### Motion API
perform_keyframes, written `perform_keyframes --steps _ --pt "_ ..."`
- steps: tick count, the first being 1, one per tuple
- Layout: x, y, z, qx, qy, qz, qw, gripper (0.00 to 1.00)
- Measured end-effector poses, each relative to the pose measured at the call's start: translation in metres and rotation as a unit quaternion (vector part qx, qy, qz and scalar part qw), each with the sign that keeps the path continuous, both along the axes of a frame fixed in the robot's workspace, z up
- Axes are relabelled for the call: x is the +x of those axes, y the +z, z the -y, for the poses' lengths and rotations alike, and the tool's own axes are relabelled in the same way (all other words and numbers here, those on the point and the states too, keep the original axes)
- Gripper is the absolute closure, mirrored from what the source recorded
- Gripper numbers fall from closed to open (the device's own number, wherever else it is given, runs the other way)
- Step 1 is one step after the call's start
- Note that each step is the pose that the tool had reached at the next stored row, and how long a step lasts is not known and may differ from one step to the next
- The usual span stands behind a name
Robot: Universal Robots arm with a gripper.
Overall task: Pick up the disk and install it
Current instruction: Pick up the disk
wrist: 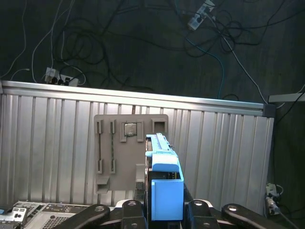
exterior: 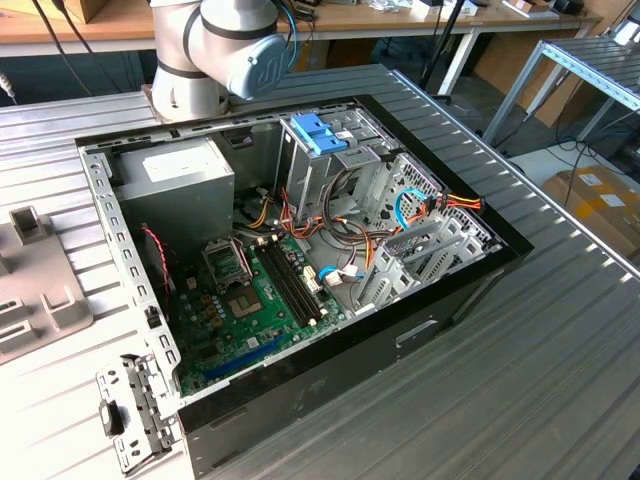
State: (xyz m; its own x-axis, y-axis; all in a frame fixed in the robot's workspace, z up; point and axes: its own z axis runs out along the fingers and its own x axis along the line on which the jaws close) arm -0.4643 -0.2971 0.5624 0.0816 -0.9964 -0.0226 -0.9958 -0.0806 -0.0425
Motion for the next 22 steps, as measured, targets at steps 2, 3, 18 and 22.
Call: perform_keyframes --steps 2,3,18,22 --pt "0.0000 -0.0003 0.0021 0.0000 0.000 0.0000 1.00000 0.63" --pt "0.0000 -0.0004 0.0028 0.0000 0.000 0.0000 1.00000 0.63" --pt "0.0009 -0.0022 0.0202 0.0000 0.000 0.0000 1.00000 0.63" --pt "0.0015 -0.0024 0.0229 0.0000 0.000 0.0000 1.00000 0.63"
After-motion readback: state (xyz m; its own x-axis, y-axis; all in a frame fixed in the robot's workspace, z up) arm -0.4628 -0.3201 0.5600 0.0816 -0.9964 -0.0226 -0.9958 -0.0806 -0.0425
